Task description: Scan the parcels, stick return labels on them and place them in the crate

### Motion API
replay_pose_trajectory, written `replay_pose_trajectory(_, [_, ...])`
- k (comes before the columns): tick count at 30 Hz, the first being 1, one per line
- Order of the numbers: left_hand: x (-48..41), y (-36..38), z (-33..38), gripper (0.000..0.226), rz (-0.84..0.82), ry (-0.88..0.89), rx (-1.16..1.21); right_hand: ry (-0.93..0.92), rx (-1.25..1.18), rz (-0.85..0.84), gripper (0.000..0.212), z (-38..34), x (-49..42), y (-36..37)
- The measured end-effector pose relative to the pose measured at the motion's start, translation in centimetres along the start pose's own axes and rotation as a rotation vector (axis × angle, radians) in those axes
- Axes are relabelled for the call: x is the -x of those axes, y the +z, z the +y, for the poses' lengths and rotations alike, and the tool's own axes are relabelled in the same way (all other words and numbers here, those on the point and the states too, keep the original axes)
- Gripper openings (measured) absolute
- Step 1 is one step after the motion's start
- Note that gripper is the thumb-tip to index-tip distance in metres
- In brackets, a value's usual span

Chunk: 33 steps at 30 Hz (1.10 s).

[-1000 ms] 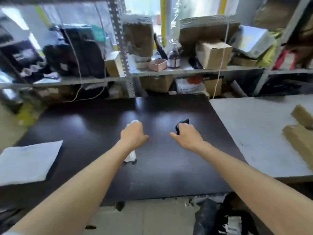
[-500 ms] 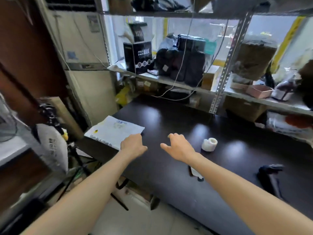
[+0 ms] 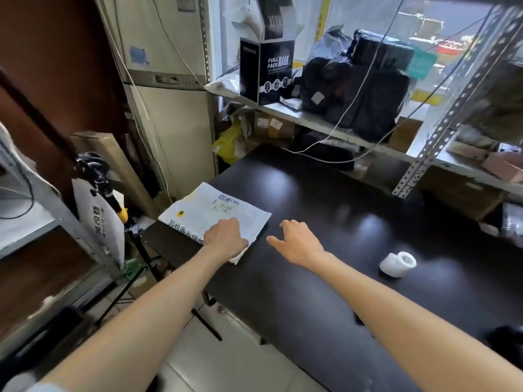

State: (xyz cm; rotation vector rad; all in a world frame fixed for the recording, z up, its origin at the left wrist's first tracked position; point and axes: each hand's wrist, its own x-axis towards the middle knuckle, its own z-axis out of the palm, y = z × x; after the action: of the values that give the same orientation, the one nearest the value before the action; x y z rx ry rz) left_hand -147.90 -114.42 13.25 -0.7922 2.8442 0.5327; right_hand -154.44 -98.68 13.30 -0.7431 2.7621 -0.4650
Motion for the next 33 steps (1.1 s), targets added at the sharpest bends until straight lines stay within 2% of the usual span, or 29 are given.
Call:
replay_pose_trajectory(7, [-6.3,-0.4,-3.0,0.032,0.004,-0.164,0.079,-0.119,0.001,-0.094,0.044,-1.7,-9.8,1.0])
replay_pose_trajectory(10, [-8.4,0.0,-4.6,0.029,0.018,-0.261,0.202,-0.131,0.008,-0.148,0.030,-2.4,-13.4,1.5])
replay_pose_trajectory(12, [-9.8,0.6,-6.0,0.031,0.083,-0.367,0.337,-0.131,-0.002,-0.182,0.031,-2.8,-15.6,2.2])
replay_pose_trajectory(16, [-12.6,2.6,-8.8,0.054,0.237,-0.689,0.609,-0.157,-0.020,-0.209,0.032,-3.4,-19.9,4.4])
replay_pose_trajectory(19, [-14.4,3.9,-9.7,0.078,0.263,-0.945,0.761,-0.109,-0.081,-0.192,0.041,-4.0,-22.8,6.4])
replay_pose_trajectory(21, [-15.4,4.8,-10.0,0.088,0.263,-1.030,0.948,-0.080,-0.119,-0.186,0.048,-4.4,-24.5,7.8])
replay_pose_trajectory(24, [-16.5,6.5,-11.0,0.084,0.310,-1.027,1.164,-0.032,-0.209,-0.179,0.052,-5.1,-26.5,10.2])
replay_pose_trajectory(27, [-16.5,8.3,-12.3,0.062,0.337,-0.915,1.347,-0.012,-0.192,-0.084,0.056,-5.0,-26.5,12.9])
replay_pose_trajectory(30, [-15.9,8.9,-12.5,0.044,0.367,-0.831,1.319,-0.013,-0.248,0.012,0.059,-4.4,-26.1,14.5])
replay_pose_trajectory(33, [-15.5,9.0,-11.9,0.041,0.415,-0.751,1.213,0.045,-0.390,-0.049,0.037,-4.2,-26.9,14.1])
